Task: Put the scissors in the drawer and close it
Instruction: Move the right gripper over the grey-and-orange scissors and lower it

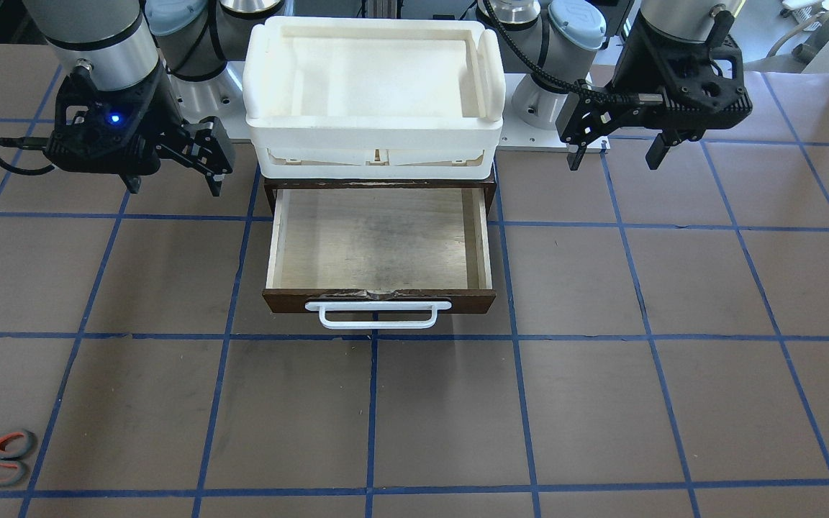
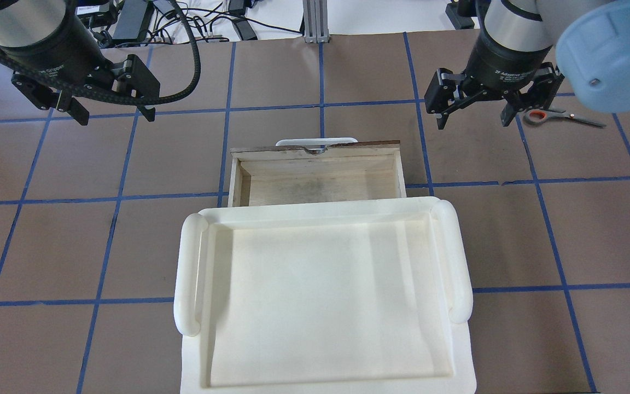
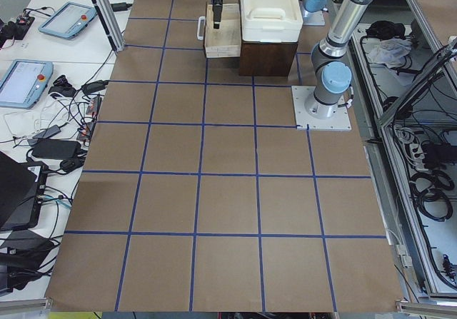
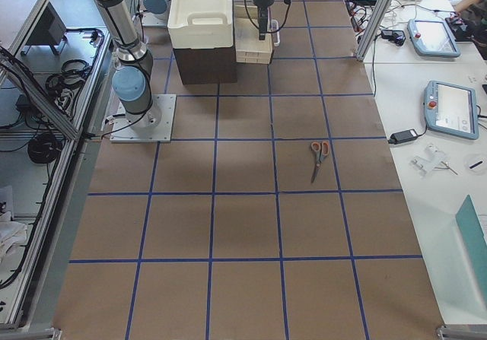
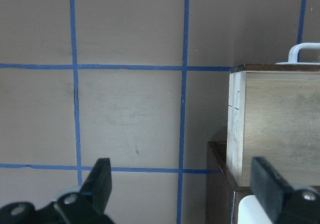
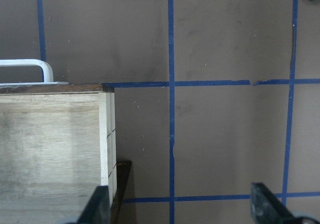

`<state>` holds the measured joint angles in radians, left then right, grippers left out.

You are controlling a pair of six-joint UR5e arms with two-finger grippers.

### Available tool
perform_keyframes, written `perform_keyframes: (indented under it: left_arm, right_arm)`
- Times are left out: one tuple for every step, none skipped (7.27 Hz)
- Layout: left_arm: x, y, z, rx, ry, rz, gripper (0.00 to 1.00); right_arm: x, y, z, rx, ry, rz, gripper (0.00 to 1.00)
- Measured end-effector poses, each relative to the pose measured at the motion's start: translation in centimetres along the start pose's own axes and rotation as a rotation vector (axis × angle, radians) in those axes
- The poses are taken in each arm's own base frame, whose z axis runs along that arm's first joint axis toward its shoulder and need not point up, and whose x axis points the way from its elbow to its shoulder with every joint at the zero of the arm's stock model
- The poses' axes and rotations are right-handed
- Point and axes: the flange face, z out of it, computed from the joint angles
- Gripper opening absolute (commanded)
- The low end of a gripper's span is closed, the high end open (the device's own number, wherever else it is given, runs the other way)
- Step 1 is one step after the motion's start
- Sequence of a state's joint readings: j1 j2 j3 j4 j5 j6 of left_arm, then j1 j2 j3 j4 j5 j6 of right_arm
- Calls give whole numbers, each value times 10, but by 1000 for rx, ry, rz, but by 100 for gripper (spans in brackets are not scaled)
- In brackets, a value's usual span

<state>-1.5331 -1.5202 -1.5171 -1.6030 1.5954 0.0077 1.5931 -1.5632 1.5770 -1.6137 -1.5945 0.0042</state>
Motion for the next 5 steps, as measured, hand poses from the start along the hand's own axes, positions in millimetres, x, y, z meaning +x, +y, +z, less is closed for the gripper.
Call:
perform_keyframes:
  left_arm:
    - [0,0,0,0,0,0,100]
    - [0,0,0,0,0,0,100]
    - [0,0,0,0,0,0,100]
    - [0,0,0,0,0,0,100]
    - [0,0,0,0,0,0,100]
  right_arm:
    - [24,-9,2,4,-1,-50,100]
    - [57,-20,8,4,-1,-105,100]
    - [90,-34,20,8,3,-183,100]
    - [119,-49,32,26,12,-267,100]
    - [144,-62,42,53,25,-352,100]
